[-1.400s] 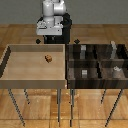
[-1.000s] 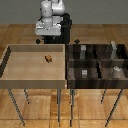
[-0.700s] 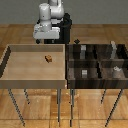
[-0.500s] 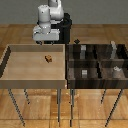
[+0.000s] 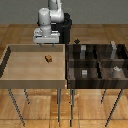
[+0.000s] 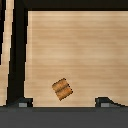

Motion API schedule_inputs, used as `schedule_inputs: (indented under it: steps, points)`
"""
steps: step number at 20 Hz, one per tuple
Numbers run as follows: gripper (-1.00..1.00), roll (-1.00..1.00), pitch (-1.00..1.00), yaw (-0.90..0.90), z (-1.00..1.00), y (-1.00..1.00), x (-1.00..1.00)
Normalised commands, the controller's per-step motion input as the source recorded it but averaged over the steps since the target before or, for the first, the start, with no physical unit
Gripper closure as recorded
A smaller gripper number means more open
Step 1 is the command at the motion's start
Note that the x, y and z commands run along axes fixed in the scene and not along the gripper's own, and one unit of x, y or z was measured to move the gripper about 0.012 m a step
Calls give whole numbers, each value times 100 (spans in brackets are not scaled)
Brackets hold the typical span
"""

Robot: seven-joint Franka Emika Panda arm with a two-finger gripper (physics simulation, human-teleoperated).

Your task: Place the loaf of bread into the appropriate compartment.

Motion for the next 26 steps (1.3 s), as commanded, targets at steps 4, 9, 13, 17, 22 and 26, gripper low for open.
schedule_inputs:
  steps: [4,9,13,17,22,26]
  points:
    - [-100,0,0,0,-100,0,0]
    - [-100,0,0,0,-100,0,0]
    - [100,0,0,0,-75,0,0]
    - [100,0,0,0,0,0,0]
    - [100,0,0,0,20,0,0]
    - [100,0,0,0,75,0,0]
